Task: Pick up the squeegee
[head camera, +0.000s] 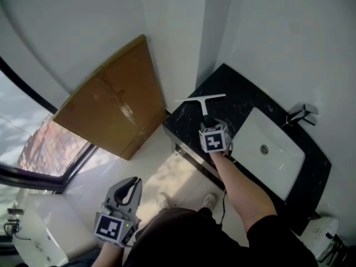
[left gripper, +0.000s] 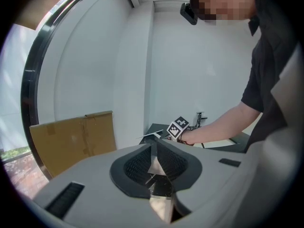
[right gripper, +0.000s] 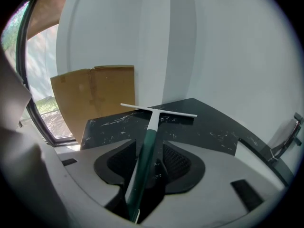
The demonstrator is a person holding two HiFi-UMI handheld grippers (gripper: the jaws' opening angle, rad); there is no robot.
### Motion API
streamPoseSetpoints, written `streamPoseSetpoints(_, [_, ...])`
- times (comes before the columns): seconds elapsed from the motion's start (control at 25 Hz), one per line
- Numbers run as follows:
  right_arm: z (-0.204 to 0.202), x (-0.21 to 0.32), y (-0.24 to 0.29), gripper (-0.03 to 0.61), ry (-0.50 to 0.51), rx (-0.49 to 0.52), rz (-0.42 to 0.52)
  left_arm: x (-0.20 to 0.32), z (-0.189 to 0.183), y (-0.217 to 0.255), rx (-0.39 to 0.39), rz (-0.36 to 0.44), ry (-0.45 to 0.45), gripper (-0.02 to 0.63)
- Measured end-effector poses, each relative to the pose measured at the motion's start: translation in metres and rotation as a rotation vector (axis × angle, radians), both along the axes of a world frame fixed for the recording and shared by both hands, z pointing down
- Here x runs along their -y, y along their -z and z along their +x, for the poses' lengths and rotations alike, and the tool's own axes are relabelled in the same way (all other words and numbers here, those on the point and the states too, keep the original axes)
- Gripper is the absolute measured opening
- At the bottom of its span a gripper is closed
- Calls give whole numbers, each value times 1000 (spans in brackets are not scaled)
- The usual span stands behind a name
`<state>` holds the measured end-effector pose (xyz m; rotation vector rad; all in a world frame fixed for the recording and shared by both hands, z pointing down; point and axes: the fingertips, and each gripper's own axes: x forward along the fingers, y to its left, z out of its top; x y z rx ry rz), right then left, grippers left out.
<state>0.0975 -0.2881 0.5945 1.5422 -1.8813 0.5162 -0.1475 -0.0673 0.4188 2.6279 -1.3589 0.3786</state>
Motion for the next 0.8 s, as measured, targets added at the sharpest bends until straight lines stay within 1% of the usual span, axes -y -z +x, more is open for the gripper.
streamPoseSetpoints(0.24, [2,7,-16,181,-27,12,-58,2,-8,0,6,-6,19,44])
streamPoseSetpoints(0.48, [1,9,-23,181,-54,67,-116,3,-11,-1,9,-7,29,44])
streamPoseSetpoints(0.6, [6,8,-25,149,-78,59,-133,4,-12,-1,8,-5,29,44])
streamPoseSetpoints(0.64, [9,8,-24,118,-86,48,-128,4,-12,-1,7,-5,30,44])
streamPoseSetpoints(0.68, [11,8,-23,107,-94,42,-123,4,-12,-1,7,-4,30,44])
streamPoseSetpoints(0.8, [15,8,-21,106,-108,47,-114,4,-11,0,7,-1,31,44])
